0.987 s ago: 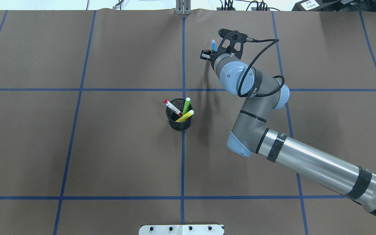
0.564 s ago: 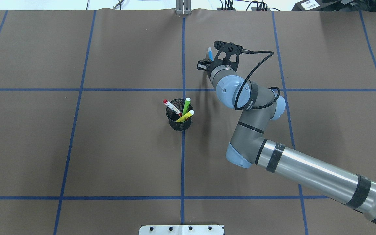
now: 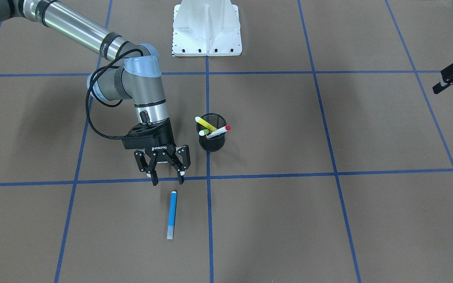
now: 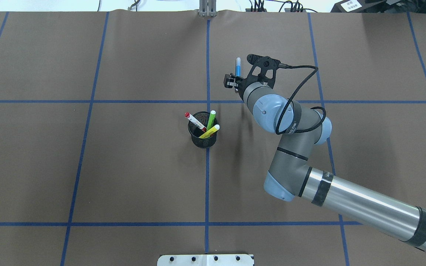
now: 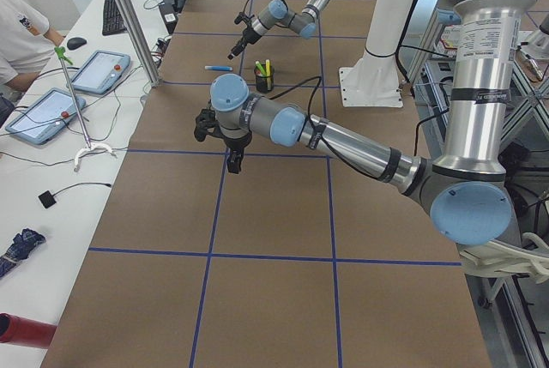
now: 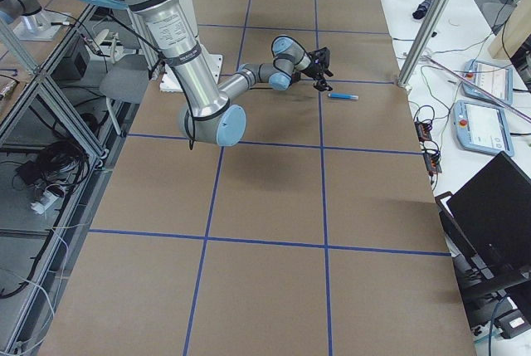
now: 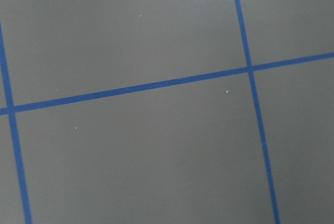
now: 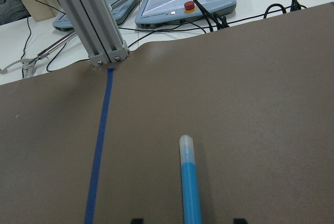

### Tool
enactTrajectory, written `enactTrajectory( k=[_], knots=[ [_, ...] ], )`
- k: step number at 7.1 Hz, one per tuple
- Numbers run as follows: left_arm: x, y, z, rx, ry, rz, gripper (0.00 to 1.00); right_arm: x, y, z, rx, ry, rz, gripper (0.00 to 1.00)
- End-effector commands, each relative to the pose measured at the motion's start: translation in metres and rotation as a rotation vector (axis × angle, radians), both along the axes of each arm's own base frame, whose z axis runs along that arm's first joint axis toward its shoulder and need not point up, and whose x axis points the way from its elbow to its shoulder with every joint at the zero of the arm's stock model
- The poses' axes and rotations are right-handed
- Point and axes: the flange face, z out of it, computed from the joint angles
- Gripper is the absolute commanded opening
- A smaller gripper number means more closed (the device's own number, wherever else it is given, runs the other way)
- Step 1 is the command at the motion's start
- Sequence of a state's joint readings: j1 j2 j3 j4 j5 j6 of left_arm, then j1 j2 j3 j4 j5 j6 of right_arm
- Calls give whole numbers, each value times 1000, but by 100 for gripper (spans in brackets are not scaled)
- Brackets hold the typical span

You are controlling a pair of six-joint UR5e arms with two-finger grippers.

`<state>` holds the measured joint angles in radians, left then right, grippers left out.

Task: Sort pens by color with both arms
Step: 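Set the blue marker beyond the cup with right gripper while left arm approaches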

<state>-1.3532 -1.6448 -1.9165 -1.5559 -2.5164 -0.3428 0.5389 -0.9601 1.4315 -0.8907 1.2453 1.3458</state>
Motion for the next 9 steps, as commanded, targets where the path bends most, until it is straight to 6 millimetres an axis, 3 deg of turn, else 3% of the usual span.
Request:
enactTrajectory(
  k=[1, 3, 4, 5, 6, 7, 9],
  knots=[
    [75, -16, -55, -99, 5, -21, 100, 56, 24, -8, 6, -78, -64, 100],
    [183, -22, -133, -197, 11, -31, 100, 117, 9, 16, -52, -95, -114, 100],
    [219, -32, -158, -247, 27, -30, 99, 149, 5, 36, -99, -106, -162, 100],
    [259, -31, -171, -294, 28, 0, 99, 186, 3, 68, -167, -112, -221, 100],
    [291, -36, -182, -342, 21, 7, 98, 220, -2, 86, -231, -137, -285, 100],
    [327, -60, -192, -397, 23, -9, 94, 246, -2, 102, -250, -133, -348, 100],
    [375, -59, -193, -470, 90, 4, 90, 274, 17, 111, -251, -130, -356, 100]
  ],
)
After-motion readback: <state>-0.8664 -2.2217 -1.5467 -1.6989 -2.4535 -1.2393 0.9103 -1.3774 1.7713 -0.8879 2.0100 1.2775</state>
